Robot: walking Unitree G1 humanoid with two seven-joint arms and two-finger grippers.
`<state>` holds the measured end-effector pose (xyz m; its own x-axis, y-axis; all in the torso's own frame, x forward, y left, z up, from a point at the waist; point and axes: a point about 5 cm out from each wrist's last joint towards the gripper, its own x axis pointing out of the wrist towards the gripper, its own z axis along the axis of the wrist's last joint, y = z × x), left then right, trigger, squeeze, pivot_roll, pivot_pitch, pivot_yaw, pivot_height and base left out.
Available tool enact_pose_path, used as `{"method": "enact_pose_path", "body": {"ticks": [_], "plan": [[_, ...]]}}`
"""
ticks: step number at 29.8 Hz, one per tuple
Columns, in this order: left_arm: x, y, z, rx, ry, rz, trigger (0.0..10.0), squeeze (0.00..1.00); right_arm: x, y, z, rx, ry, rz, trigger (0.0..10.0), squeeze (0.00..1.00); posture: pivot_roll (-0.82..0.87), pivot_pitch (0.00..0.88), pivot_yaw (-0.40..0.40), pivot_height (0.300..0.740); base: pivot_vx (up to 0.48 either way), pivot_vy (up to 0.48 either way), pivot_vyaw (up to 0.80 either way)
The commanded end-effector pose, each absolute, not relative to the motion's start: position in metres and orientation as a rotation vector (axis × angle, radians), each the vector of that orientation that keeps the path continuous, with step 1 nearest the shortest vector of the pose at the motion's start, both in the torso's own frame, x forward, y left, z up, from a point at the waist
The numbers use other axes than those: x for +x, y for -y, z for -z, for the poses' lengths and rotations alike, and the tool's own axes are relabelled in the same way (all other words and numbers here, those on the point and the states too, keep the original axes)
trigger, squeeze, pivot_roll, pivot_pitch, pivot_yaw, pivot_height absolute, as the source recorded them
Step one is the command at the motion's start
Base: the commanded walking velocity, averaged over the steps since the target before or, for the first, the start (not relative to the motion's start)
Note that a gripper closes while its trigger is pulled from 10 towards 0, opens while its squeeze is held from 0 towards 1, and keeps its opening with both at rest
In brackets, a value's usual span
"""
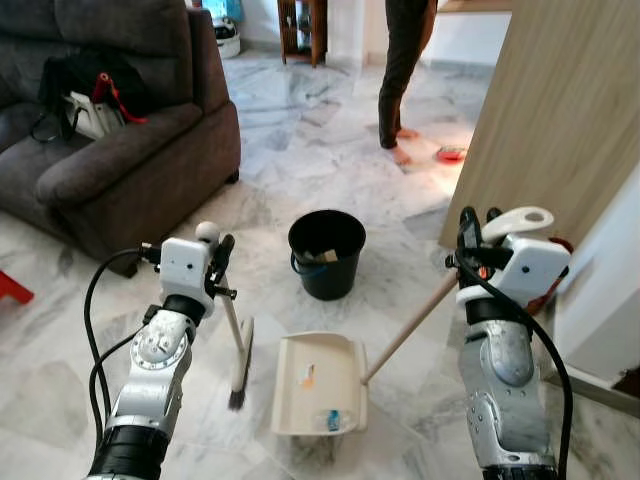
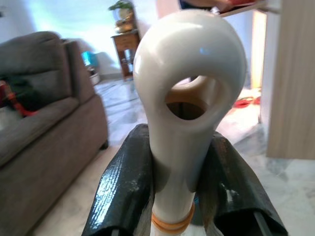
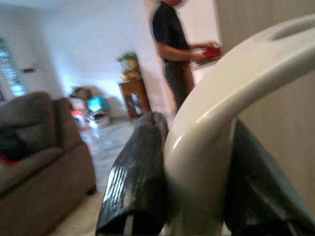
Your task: Sweep floor
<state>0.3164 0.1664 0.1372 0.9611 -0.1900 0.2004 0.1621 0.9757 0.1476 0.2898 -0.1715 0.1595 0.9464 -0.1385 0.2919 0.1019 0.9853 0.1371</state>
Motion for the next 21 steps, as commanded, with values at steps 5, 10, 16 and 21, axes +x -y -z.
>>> {"method": "enact_pose_path", "body": {"ticks": [5,10,16,21], "plan": [[0.319,-0.172,-0.153,0.151,0.287,0.157,10.0,0.0,0.29,0.163,-0.179,0.134,0.389,0.092,10.0,0.0,-0.04,0.017,0.058,0.74,0.376,0.0,0.0],[0.319,-0.174,-0.154,0.151,0.287,0.149,10.0,0.0,0.291,0.163,-0.182,0.136,0.394,0.086,10.0,0.0,-0.04,0.024,0.053,0.74,0.374,0.0,0.0],[0.319,-0.173,-0.152,0.146,0.284,0.147,10.0,0.0,0.292,0.164,-0.19,0.124,0.423,0.087,10.0,0.0,-0.05,0.029,0.052,0.74,0.374,0.0,0.0],[0.319,-0.173,-0.153,0.146,0.288,0.144,10.0,0.0,0.289,0.163,-0.222,0.135,0.549,0.106,10.0,0.0,-0.05,0.027,0.05,0.74,0.376,0.0,0.0]]}}
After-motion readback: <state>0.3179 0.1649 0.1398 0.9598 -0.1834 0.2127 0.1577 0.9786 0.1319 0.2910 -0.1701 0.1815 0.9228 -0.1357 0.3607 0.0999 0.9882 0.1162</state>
